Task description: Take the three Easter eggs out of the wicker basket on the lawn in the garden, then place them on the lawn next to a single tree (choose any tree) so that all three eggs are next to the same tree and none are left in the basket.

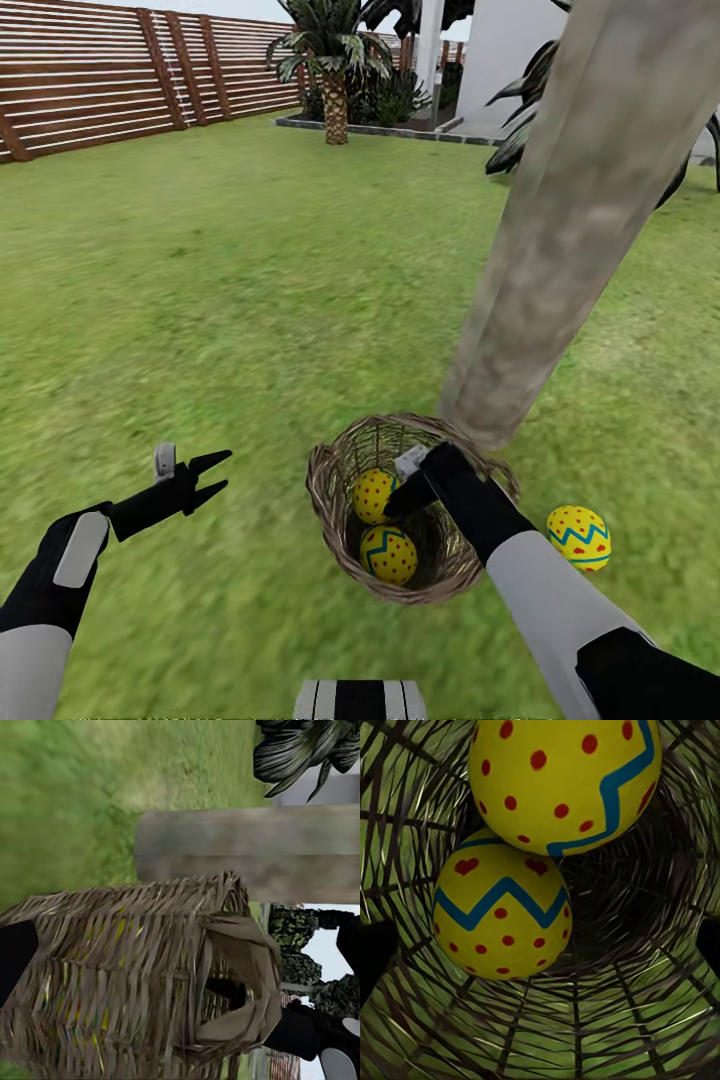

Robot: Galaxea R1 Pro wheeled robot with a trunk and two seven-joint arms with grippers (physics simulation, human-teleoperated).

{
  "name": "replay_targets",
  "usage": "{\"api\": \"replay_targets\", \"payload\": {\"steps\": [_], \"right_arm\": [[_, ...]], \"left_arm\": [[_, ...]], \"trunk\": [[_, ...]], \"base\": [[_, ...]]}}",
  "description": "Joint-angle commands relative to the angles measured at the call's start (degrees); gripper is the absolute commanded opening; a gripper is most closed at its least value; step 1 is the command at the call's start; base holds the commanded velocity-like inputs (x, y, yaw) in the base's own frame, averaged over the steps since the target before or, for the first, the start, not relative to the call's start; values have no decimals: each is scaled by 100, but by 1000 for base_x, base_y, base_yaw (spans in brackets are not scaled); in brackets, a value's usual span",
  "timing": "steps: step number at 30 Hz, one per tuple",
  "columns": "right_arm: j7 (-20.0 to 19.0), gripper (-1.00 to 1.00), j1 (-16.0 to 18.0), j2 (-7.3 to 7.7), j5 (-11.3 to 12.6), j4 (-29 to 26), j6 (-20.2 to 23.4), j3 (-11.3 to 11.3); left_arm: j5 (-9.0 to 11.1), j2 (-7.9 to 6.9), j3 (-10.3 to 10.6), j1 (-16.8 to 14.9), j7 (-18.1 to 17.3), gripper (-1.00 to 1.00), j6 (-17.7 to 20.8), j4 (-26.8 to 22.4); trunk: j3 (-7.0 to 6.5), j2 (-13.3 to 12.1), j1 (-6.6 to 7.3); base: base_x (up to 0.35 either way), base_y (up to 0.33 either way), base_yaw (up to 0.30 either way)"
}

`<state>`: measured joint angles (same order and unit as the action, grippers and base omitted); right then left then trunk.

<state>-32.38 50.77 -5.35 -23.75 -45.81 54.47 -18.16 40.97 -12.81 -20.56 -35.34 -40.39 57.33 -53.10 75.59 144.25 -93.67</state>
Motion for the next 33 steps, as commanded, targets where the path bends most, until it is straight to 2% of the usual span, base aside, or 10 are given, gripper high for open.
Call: {"api": "replay_targets", "payload": {"steps": [1, 23, 27, 33], "right_arm": [[-41, 100, 3, -1, -59, -6, 8, -4], [-38, 100, 3, -10, -42, -103, -29, -4], [-40, 100, -4, -10, -41, -104, -344, -4], [-41, 100, -6, -14, -37, -110, -402, -4]], "left_arm": [[-19, -1, -10, -4, -31, 100, 24, 1], [-19, 3, -10, -1, -31, 100, 24, 0], [-19, 5, -10, -2, -31, 100, 24, 0], [-19, 7, -10, -3, -31, 100, 24, -2]], "trunk": [[27, 3, -1], [514, 33, -58], [603, 38, -68], [736, 46, -84]], "base": [[0, 0, 0], [0, 0, 0], [0, 0, 0], [0, 0, 0]]}}
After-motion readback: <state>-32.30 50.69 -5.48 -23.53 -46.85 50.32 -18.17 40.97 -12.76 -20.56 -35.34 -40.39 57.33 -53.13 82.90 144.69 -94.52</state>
